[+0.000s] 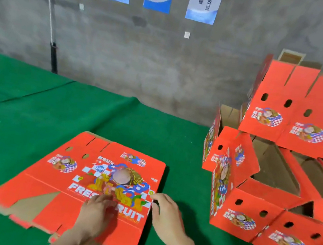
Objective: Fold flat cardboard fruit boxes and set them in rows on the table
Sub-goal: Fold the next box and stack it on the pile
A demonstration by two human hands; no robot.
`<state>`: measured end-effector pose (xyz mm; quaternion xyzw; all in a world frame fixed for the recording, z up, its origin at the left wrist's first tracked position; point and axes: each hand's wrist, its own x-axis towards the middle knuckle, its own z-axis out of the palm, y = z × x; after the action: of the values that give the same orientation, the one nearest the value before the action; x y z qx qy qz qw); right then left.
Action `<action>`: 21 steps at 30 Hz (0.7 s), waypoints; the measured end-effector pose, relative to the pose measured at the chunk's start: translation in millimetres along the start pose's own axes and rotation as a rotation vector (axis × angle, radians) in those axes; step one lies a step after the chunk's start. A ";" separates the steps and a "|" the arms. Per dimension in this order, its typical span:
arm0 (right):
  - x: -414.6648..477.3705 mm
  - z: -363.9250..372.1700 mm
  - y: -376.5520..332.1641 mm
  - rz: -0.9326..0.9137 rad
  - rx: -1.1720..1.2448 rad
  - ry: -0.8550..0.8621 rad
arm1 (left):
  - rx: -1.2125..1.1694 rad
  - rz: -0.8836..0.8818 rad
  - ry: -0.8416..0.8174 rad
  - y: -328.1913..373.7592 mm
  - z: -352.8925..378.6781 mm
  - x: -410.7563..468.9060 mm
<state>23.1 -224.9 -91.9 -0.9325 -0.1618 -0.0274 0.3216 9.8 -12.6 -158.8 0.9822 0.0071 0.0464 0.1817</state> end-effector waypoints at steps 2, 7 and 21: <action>-1.2 5.3 7.7 0.077 -0.021 -0.050 | -0.162 0.132 0.140 2.3 0.8 -5.8; -4.1 22.1 25.1 0.232 -0.072 -0.178 | 0.018 -0.128 0.008 -12.7 15.0 6.6; 24.5 -12.6 -13.6 0.760 0.997 0.311 | -0.093 -0.081 0.090 27.9 -12.3 0.5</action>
<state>42.5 -215.5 -70.0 -0.6488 0.2351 0.0321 0.7231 9.0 -34.2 -137.3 0.9686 0.0526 0.0833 0.2285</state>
